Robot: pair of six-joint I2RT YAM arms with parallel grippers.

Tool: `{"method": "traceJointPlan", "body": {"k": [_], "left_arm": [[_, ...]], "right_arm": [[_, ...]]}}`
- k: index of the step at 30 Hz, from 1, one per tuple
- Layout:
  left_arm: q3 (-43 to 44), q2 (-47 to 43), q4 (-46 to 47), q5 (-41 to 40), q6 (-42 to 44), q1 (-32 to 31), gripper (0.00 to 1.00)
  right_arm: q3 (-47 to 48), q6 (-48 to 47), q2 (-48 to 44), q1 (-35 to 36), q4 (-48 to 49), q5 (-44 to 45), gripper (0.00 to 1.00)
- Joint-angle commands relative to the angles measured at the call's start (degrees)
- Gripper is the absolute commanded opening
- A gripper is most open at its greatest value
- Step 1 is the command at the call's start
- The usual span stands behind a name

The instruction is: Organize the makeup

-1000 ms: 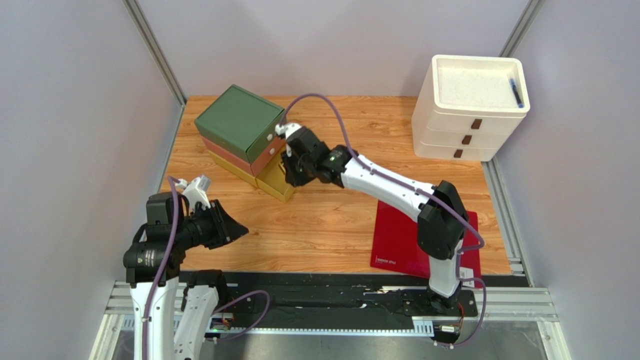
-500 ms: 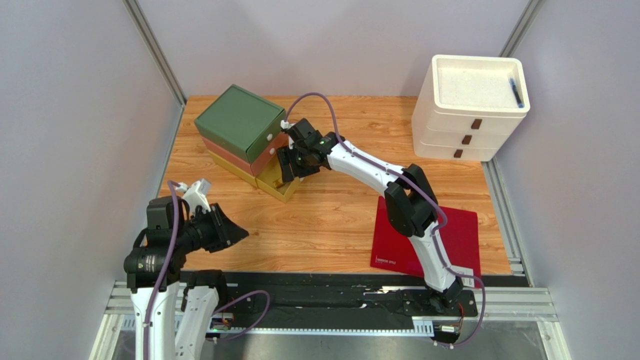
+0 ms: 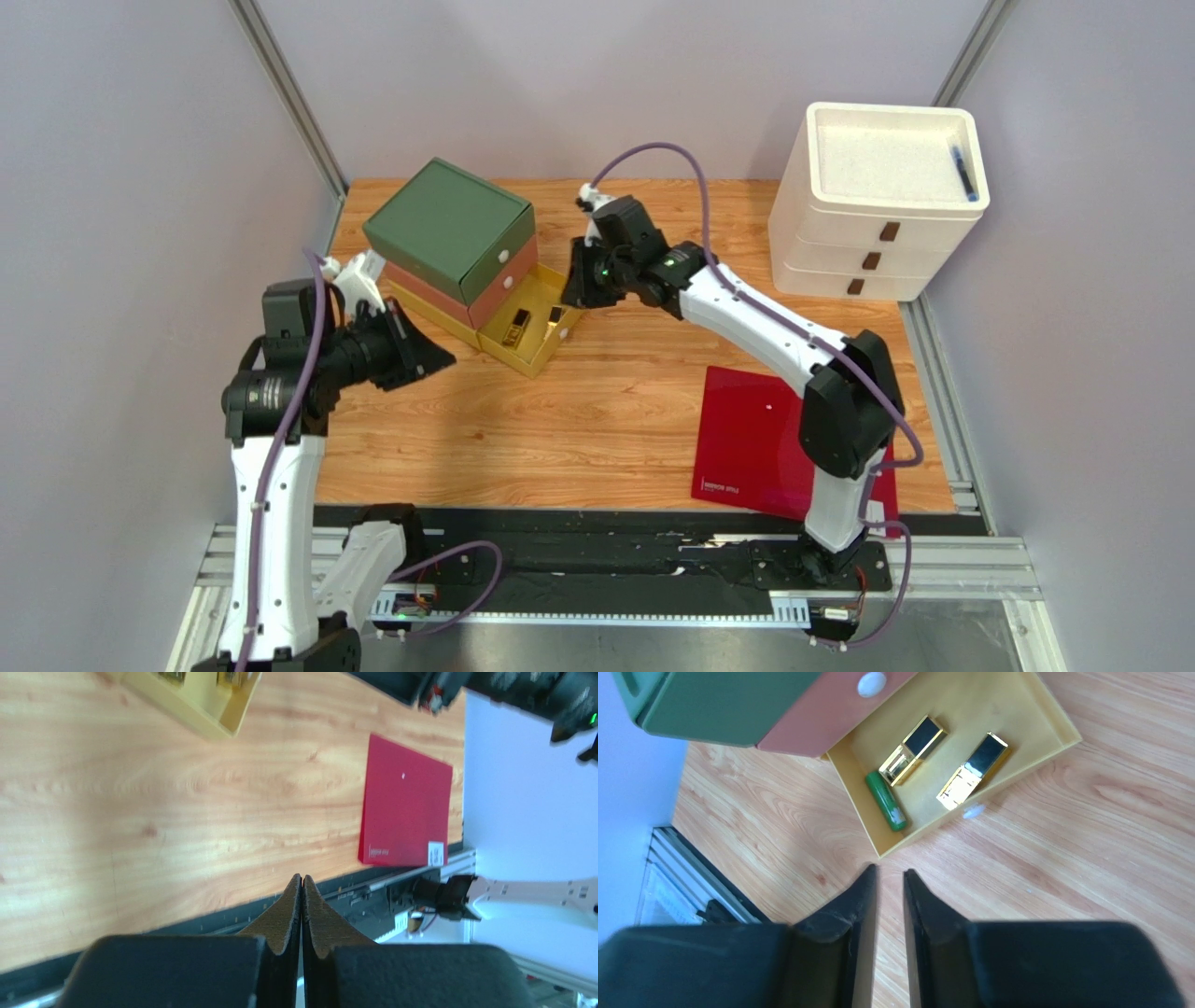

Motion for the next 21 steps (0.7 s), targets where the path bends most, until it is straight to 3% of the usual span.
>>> {"method": "traceJointPlan", "body": {"k": [1, 9, 15, 21], "left_arm": [[7.05, 7.78, 9.12, 1.94, 0.62, -0.02, 0.0], [18.13, 22.36, 17.99, 1.59, -2.18, -0.02, 0.0], [17.44, 31.85, 32.57, 3.61, -10.35, -0.02, 0.0], [16.47, 38.99, 40.76, 2.74, -15.89, -0.19, 0.0]], "right_arm": [[-8.06, 6.76, -3.73, -4.16, 9.57, -3.85, 0.0], [-8.52, 15.9, 5.4, -9.78, 14.42, -14.49, 0.0], [-3.6, 18.55, 13.13, -10.49, 14.77, -18.53, 0.0], [1.15, 16.88, 18.5, -10.75, 12.49, -19.24, 0.0]]}}
